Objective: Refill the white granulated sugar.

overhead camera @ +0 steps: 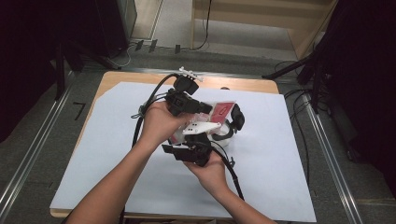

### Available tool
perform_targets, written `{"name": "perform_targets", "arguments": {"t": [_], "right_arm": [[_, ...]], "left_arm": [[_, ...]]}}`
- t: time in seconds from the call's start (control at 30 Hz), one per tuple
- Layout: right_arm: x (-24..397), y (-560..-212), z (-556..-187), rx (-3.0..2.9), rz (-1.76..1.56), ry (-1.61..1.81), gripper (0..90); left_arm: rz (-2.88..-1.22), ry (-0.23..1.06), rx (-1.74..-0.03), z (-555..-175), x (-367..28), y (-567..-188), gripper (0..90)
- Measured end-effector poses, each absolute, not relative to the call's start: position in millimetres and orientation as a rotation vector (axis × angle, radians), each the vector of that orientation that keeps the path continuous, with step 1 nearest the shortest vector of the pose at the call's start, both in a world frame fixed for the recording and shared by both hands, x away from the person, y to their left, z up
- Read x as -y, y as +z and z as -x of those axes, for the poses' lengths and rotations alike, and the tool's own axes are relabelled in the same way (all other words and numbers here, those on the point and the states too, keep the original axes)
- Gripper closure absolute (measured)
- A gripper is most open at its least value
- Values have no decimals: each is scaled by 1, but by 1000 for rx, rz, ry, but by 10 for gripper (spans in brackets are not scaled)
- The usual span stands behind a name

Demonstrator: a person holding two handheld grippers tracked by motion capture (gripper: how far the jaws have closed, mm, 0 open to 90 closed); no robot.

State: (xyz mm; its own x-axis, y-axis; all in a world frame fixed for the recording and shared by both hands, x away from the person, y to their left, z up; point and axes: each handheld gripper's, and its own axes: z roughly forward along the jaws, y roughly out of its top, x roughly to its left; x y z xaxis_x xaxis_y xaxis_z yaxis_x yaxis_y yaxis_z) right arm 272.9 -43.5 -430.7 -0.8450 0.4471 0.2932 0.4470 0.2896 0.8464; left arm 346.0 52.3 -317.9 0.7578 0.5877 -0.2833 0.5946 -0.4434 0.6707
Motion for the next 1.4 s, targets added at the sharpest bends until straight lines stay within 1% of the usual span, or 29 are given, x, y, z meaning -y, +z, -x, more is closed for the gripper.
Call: {"name": "perform_targets", "arguments": {"t": [0.13,0.27,0.73,0.87,1.23,1.4], "right_arm": [[43,-431,-273,-2521,-874,1653,667],[44,-431,-273,-2516,-873,1642,698],[45,-430,-274,-2503,-880,1659,707],[46,-430,-274,-2503,-890,1643,775],[48,-431,-275,-2493,-899,1610,900],[48,-431,-275,-2496,-905,1614,900]], "left_arm": [[-2151,-7,-878,-345,-52,-318,885],[-2164,-5,-872,-345,-51,-317,884],[-2178,-2,-870,-346,-48,-314,884],[-2180,-5,-873,-347,-47,-315,883],[-2180,-7,-870,-346,-46,-314,883],[-2183,-1,-866,-346,-45,-314,883]]}}
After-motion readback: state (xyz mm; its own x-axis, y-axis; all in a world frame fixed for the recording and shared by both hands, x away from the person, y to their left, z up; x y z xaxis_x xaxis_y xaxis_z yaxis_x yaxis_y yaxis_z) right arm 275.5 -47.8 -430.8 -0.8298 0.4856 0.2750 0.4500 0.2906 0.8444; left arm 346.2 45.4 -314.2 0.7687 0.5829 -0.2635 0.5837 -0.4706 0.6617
